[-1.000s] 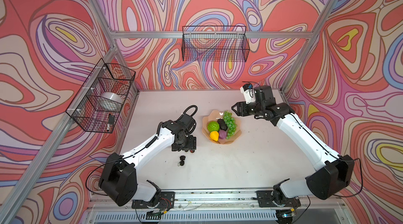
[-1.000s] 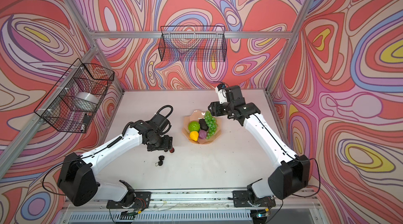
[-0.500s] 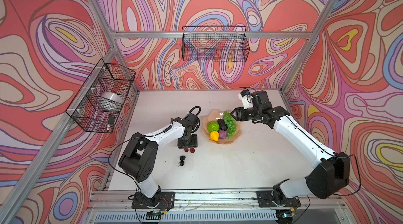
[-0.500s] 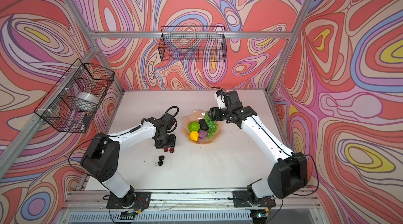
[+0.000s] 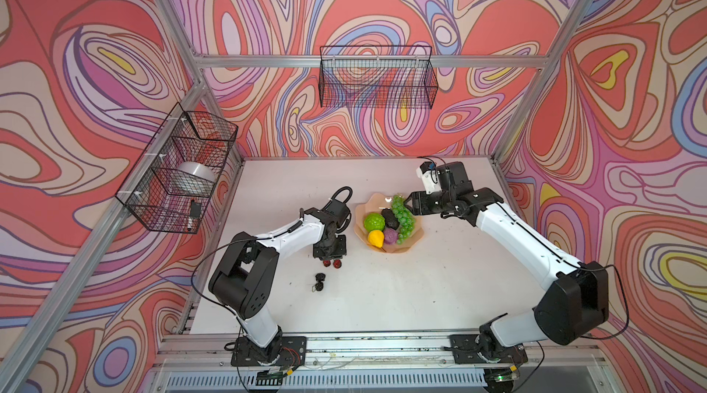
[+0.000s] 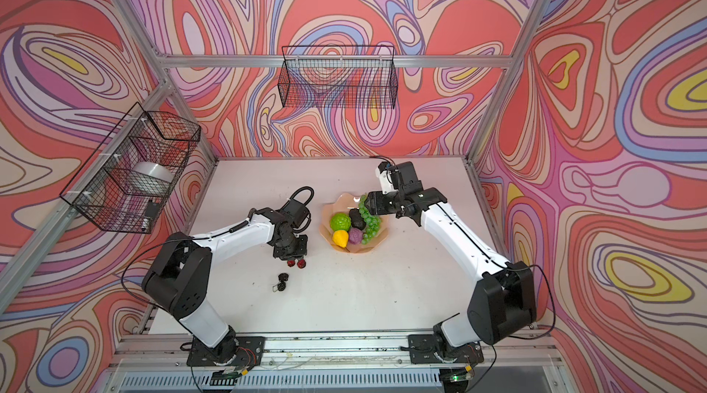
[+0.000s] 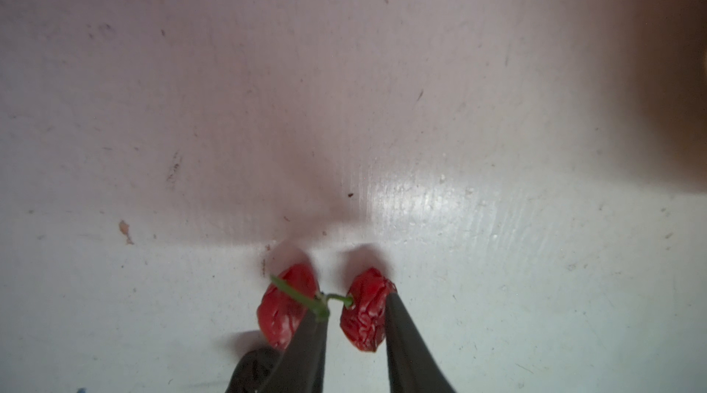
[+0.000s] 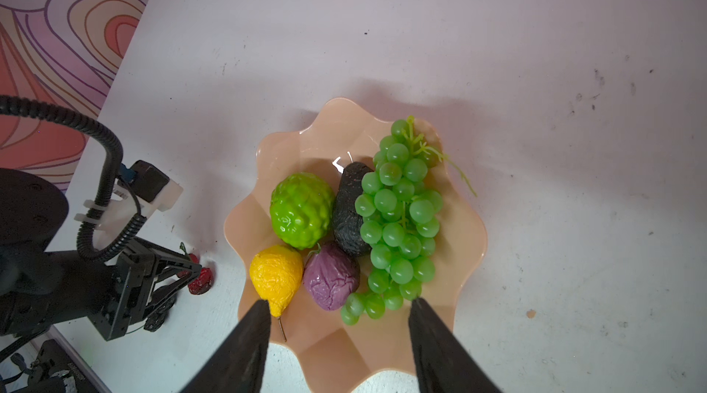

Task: Place and organize the fake fruits in the fruit bowl
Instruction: 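Lower the left gripper onto the red cherry stem and close it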

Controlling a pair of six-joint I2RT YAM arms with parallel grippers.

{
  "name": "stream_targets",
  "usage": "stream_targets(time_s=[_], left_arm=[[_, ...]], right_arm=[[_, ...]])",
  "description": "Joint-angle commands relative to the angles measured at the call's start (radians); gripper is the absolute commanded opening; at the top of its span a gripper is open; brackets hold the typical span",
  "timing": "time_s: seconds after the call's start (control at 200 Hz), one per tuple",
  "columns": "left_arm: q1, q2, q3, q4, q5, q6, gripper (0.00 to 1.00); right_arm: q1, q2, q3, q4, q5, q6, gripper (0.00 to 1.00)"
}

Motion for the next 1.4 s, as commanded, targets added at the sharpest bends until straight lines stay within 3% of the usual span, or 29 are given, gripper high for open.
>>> stream_targets(time_s=[0.0,0.135,0.18,0.21,0.952,1.037,1.122,1.392], left_arm=[[0.005,-0.029,-0.018,-0.002,-0.004,-0.020,0.23],[0.006,-0.051,-0.030,-0.008,-0.009,-0.026,0.16],[0.006,-0.057,-0.031,-0.009,-0.011,-0.028,0.04],[0.005,-0.060,-0.033,-0.010,-0.011,-0.028,0.01],[0.006,-0.236,0.021,-0.174,-0.002,0.025,0.00],[0.006,-0.234,0.015,-0.185,-0.016,0.046,0.42],[0.006,-0.225,0.010,-0.177,-0.019,0.061,0.62],[0.005,-0.138,-0.020,-0.115,0.030,0.095,0.65]], right_arm=[[0.005,0.001,-0.016,0.016,-0.009,0.011,0.60],[0.008,0.002,-0.021,0.019,-0.009,0.014,0.60],[0.010,0.003,-0.023,0.021,-0.009,0.015,0.60],[0.010,0.001,-0.024,0.023,-0.009,0.016,0.60],[0.027,0.020,-0.013,0.044,-0.014,0.038,0.58],[0.034,0.027,-0.010,0.048,-0.015,0.041,0.58],[0.039,0.033,-0.002,0.045,-0.014,0.041,0.58],[0.044,0.044,0.007,0.038,-0.008,0.036,0.58]])
